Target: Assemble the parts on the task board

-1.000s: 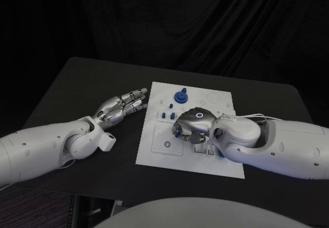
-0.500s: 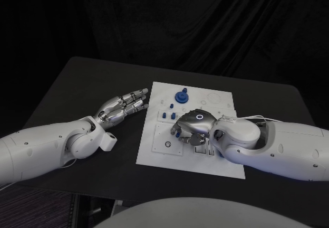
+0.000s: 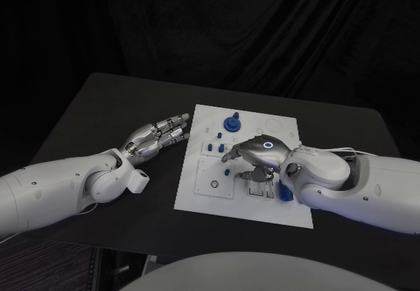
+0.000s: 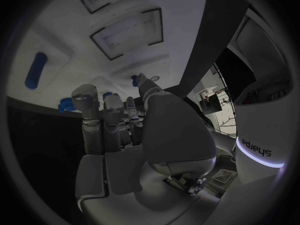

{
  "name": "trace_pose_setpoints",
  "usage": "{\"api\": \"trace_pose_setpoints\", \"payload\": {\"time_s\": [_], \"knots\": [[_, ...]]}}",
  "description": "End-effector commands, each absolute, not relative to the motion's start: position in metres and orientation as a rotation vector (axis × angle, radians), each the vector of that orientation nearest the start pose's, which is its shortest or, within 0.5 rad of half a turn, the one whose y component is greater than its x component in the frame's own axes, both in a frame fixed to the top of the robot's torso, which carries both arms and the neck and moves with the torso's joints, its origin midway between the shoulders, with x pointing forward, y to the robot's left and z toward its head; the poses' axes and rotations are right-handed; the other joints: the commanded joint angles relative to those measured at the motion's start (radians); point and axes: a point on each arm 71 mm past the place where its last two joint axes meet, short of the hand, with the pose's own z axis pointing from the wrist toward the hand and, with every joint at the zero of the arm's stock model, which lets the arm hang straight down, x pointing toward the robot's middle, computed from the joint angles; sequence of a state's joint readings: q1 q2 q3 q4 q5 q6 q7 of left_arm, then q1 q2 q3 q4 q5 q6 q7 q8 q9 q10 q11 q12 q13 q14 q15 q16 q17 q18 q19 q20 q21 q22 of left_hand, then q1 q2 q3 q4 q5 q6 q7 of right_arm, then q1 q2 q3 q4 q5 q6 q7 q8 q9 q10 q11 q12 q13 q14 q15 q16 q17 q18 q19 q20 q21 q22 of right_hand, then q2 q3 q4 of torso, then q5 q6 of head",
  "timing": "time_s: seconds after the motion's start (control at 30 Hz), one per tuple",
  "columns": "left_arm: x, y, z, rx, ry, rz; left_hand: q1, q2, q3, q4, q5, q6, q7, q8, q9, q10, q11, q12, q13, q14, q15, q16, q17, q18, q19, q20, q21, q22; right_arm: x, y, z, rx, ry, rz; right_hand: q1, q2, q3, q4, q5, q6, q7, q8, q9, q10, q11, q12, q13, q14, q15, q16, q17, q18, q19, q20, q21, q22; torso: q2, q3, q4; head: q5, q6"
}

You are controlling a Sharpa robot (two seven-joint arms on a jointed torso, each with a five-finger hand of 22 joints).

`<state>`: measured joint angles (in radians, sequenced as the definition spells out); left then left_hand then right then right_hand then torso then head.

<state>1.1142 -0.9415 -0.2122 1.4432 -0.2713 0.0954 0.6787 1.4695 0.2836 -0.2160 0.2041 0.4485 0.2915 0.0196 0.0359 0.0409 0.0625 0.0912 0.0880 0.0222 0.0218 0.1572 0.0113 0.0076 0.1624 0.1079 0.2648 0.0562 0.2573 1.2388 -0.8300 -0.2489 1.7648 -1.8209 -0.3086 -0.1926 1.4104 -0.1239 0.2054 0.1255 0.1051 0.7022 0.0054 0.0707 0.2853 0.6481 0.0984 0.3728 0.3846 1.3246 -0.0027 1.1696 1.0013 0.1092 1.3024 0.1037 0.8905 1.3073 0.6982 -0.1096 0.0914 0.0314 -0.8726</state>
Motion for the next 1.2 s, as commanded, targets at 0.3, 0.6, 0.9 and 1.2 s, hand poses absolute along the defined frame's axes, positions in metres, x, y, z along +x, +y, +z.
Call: {"api": "trace_pose_setpoints", "payload": {"time_s": [0.3,0.6,0.9,1.2], "knots": [[0.435,0.26,-0.25,-0.72,1.482,-1.872,0.004,0.002,0.007,-0.002,0.003,0.004,0.005,0.003,0.002,-0.002,0.002,0.004,0.001,0.003,0.007,0.002,0.001,0.016,-0.005,0.005,0.001,0.0,0.426,-0.187,-0.181,-0.461,1.731,0.445,-0.03,0.001,-0.052,0.093,0.015,0.068,0.02,0.016,-0.034,-0.041,0.023,-0.075,-0.103,0.008,0.017,0.004,-0.012,0.011,0.02,0.015,0.0,0.103,0.002,-0.0042,0.0006,-0.013,0.0],[0.437,0.256,-0.251,-0.718,1.486,-1.882,0.004,0.002,0.007,-0.002,0.004,0.005,0.006,0.003,0.002,-0.002,0.001,0.003,0.001,0.003,0.007,0.002,0.001,0.016,-0.005,0.005,0.001,-0.002,0.432,-0.226,-0.196,-0.373,1.798,0.35,0.018,-0.013,-0.062,0.158,0.014,-0.167,-0.026,-0.014,-0.153,0.009,0.015,-0.133,-0.214,0.005,0.011,-0.002,-0.028,0.012,0.021,0.012,-0.024,0.102,0.003,-0.0001,0.0017,-0.014,0.0],[0.438,0.256,-0.252,-0.719,1.489,-1.88,0.003,0.003,0.009,-0.002,0.006,0.005,0.007,0.003,0.002,-0.002,0.0,0.003,0.001,0.003,0.007,0.002,0.001,0.016,-0.005,0.005,0.001,0.0,0.432,-0.235,-0.213,-0.35,1.827,0.334,0.009,-0.001,-0.067,0.153,0.0,-0.042,-0.006,0.009,-0.141,0.068,0.01,-0.101,-0.216,0.008,0.008,0.002,-0.026,0.011,0.026,0.008,-0.022,0.104,0.003,0.0006,-0.0003,-0.021,0.0],[0.437,0.256,-0.253,-0.721,1.492,-1.881,0.003,0.004,0.011,-0.002,0.008,0.005,0.007,0.003,0.002,-0.002,0.0,0.003,0.001,0.003,0.007,0.002,0.001,0.016,-0.004,0.005,0.002,0.0,0.436,-0.23,-0.218,-0.361,1.807,0.366,0.023,0.031,-0.066,0.109,0.022,0.055,0.016,0.03,-0.132,0.179,0.001,-0.043,-0.198,0.023,0.0,0.017,-0.011,0.006,0.045,0.001,0.007,0.112,0.003,-0.0009,0.0012,-0.023,0.0]]}}
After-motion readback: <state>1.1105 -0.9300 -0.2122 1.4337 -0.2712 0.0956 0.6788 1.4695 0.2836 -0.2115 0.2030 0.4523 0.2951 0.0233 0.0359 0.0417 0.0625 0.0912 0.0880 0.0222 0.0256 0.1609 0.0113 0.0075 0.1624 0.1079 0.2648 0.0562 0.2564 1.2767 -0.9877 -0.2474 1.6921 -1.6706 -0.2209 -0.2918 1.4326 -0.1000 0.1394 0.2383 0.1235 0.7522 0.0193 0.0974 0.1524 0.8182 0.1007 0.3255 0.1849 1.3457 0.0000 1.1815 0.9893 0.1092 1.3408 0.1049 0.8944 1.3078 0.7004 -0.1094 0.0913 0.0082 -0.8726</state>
